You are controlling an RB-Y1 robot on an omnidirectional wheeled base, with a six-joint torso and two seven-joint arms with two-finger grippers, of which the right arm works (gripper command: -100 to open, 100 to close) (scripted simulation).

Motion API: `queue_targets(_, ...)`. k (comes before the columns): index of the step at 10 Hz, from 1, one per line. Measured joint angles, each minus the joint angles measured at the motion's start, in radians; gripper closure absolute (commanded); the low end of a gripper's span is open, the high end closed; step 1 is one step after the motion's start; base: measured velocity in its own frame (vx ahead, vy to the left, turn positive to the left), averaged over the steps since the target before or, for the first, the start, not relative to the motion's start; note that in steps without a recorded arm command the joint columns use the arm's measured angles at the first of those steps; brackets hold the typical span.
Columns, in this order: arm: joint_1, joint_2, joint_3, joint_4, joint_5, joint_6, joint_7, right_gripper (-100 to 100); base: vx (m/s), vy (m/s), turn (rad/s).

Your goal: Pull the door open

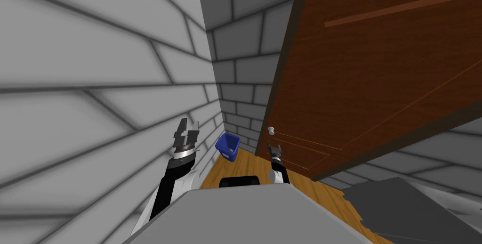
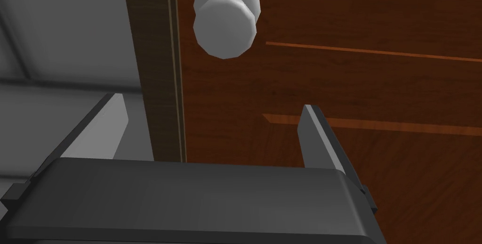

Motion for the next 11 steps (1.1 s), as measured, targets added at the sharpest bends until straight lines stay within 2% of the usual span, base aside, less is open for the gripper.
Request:
queue_targets(1, 0.001, -0.001, -0.017, 0.017, 0.003, -0.006, -0.011, -100, -0.027, -0.009, 0.181)
queue_targets(3, 0.035, -0.005, -0.060, -0.018, 0.001, 0.006, -0.008, -100, -0.032, -0.007, 0.230)
queue_targets(7, 0.044, -0.008, -0.147, 0.041, 0.011, -0.013, -0.054, -100, -0.015, -0.011, 0.214)
queue_targets(11, 0.079, -0.011, -0.221, 0.024, 0.010, -0.004, -0.061, -100, 0.012, -0.019, 0.205)
